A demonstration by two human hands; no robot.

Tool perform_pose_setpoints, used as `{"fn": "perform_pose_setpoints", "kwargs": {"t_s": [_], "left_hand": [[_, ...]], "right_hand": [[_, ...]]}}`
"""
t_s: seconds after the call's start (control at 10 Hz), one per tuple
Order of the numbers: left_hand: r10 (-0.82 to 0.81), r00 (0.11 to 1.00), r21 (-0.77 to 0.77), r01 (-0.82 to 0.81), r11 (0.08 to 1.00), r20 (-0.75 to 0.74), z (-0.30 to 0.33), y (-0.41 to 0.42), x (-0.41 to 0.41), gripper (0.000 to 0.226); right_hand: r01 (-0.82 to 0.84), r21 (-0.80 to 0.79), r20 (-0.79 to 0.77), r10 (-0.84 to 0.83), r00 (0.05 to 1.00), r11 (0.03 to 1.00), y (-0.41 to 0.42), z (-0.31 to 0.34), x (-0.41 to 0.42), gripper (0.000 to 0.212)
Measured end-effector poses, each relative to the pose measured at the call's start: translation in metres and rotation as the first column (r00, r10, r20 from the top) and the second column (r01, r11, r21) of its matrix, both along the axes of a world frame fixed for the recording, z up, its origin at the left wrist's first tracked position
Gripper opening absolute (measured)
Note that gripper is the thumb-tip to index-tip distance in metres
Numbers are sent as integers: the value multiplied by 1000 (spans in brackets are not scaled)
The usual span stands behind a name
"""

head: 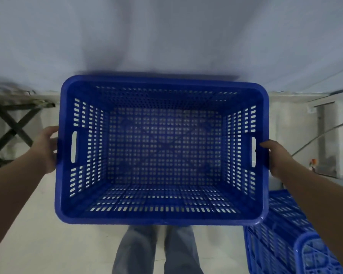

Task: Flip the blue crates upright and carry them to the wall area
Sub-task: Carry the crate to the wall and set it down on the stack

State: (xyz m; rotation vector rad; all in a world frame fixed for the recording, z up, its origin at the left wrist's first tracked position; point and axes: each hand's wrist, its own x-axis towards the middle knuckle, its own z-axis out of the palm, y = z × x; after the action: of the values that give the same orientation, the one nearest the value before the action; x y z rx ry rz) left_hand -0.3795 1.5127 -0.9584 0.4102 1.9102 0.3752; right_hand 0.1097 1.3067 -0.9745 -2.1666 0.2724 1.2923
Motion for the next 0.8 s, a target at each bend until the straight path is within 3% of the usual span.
{"fn": "perform_pose_setpoints", "kwargs": {"t_s": [0.3, 0.5, 0.6, 0.7, 0.8], "left_hand": [[-36, 999, -79, 35, 996, -16, 9, 8, 25, 33], [-142, 989, -116, 137, 984, -35, 15, 8, 24, 48], [-260, 963, -130, 249, 960, -72, 27, 7, 22, 42], [-397, 917, -175, 385, 906, -36, 58, 4, 38, 26], [-458, 888, -156, 458, 875, 38, 113, 1, 75, 26]], "right_hand": [[-17, 44, 14, 17, 1000, 999, 24, 2, 13, 25], [-69, 43, 60, 66, 996, 997, 23, 6, 9, 18], [-134, -27, 116, 137, 984, 991, 22, 14, -2, 21], [-257, -113, 102, 268, 958, 960, 23, 46, -19, 38], [-436, -100, 31, 440, 897, 895, 36, 109, -42, 15]]}}
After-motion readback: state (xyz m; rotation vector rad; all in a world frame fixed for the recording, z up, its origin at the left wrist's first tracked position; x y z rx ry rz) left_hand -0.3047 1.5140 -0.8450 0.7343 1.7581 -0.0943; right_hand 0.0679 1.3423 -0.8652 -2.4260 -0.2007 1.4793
